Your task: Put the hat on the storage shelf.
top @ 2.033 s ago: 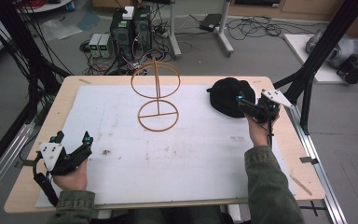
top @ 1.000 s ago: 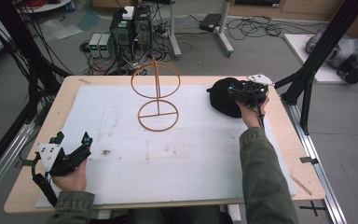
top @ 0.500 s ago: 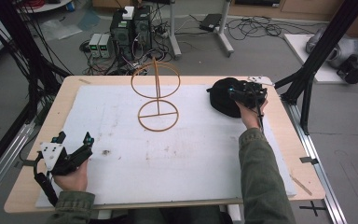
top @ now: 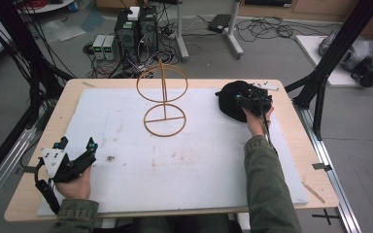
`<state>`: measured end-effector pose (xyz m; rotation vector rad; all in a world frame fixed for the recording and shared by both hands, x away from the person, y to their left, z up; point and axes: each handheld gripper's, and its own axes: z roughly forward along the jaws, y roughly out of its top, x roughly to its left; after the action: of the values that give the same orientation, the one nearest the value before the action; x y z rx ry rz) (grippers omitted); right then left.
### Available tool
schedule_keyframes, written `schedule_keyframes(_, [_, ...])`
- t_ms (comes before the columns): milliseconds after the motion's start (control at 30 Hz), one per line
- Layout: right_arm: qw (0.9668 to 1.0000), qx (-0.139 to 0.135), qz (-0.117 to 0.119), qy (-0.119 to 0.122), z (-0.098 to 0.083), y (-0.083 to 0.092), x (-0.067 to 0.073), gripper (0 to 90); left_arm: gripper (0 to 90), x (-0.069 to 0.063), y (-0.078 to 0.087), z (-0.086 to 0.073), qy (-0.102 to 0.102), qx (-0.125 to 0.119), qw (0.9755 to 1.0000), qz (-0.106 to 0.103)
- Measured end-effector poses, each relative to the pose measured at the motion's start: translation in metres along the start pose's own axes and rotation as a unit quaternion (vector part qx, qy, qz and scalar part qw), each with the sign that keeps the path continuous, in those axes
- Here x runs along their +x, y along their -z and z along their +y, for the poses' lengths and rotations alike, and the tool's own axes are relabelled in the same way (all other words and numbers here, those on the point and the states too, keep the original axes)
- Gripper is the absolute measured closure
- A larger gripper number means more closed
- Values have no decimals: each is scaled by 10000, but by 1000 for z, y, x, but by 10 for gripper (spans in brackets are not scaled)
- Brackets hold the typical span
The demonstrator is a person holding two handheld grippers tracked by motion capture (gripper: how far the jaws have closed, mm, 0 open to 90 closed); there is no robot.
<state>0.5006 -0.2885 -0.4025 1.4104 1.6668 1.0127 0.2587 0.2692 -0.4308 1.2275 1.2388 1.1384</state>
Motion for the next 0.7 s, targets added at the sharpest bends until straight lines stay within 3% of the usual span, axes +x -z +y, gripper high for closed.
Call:
schedule_keyframes(100, [9999,124,-49,12,-1,0,-1,385,172,0,0,0,-12,-24,10000,-5])
schedule_keyframes(200, [9994,288,132,-148,-2,-1,-6,501,173,0,0,0,-15,-14,10000,-6])
schedule_keyframes(400, [9980,579,150,-216,-2,2,-8,822,175,0,0,0,-10,-20,10000,4])
schedule_keyframes(500, [9980,582,55,-248,-2,3,-7,866,175,0,0,0,-10,-11,10000,9])
schedule_keyframes(700, [9986,466,-82,-248,-3,7,-7,870,175,1,1,0,-2,-26,10000,20])
